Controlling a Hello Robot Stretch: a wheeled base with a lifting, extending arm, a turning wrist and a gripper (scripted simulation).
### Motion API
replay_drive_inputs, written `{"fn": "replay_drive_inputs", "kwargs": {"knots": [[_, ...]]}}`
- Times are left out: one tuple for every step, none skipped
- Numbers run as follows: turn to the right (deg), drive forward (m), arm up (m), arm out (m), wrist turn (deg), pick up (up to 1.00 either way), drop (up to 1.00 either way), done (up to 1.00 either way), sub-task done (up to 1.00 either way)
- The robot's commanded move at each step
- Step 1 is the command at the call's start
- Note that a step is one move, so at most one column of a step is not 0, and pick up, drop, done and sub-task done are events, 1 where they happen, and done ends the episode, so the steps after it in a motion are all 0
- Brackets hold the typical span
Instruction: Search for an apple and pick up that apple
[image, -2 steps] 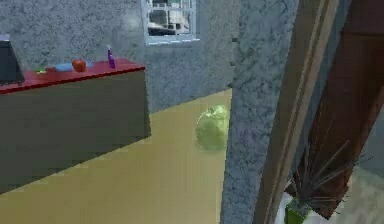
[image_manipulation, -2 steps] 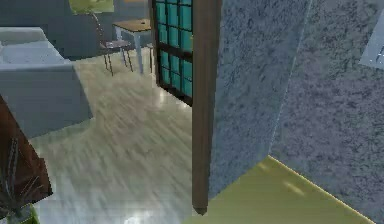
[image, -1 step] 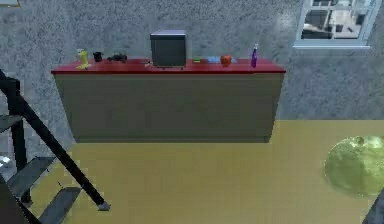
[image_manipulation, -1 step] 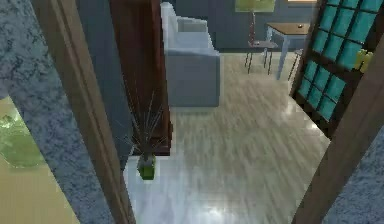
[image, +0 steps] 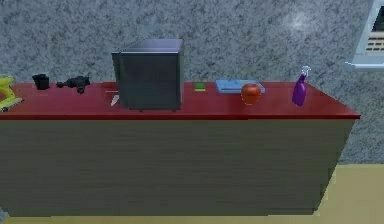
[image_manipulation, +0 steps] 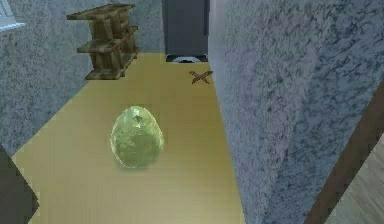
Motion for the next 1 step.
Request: {"fn": "replay_drive_inputs", "kwargs": {"knots": [[-3.0,0.00,0.00,0.00,0.0,0.00,0.00,0.00,0.00]]}}
